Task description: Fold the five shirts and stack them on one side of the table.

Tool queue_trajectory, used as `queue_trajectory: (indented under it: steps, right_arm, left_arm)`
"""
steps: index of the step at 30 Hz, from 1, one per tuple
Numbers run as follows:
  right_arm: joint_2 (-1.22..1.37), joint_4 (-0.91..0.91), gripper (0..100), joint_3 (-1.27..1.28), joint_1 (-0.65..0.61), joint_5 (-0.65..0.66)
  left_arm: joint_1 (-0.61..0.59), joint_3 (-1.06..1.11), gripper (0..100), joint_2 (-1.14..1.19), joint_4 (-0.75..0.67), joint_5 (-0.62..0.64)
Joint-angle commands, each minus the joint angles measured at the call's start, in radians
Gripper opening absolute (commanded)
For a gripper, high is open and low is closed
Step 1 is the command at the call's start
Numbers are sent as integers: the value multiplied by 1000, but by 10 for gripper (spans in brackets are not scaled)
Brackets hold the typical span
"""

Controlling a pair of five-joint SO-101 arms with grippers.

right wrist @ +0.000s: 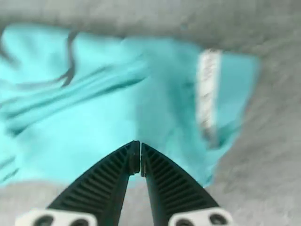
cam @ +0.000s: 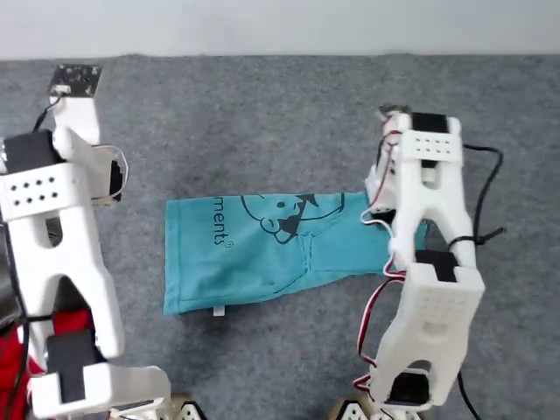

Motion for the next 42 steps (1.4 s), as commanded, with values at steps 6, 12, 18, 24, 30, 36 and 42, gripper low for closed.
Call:
queue_trajectory:
  steps: [6, 12, 18, 24, 30, 36, 42]
  right_arm:
    - [-19, 48, 9, 52, -15, 8]
    - [-157, 84, 9, 51, 79, 8]
    - [-343, 87, 9, 52, 225, 11]
    - [-499, 87, 9, 52, 372, 17]
    - [-605, 88, 9, 52, 466, 35]
    - [-687, 88, 9, 52, 516, 92]
    - [-736, 88, 9, 54, 559, 123]
  left_arm:
    - [66, 165, 24, -55, -21, -18]
    - [163, 278, 217, 26, -74, -12]
    - [163, 199, 258, 221, -80, -17]
    - [166, 114, 280, 385, -83, -18]
    - [161, 65, 280, 512, -94, -18]
    - [158, 65, 266, 617, -172, -14]
    - [158, 64, 217, 678, -207, -12]
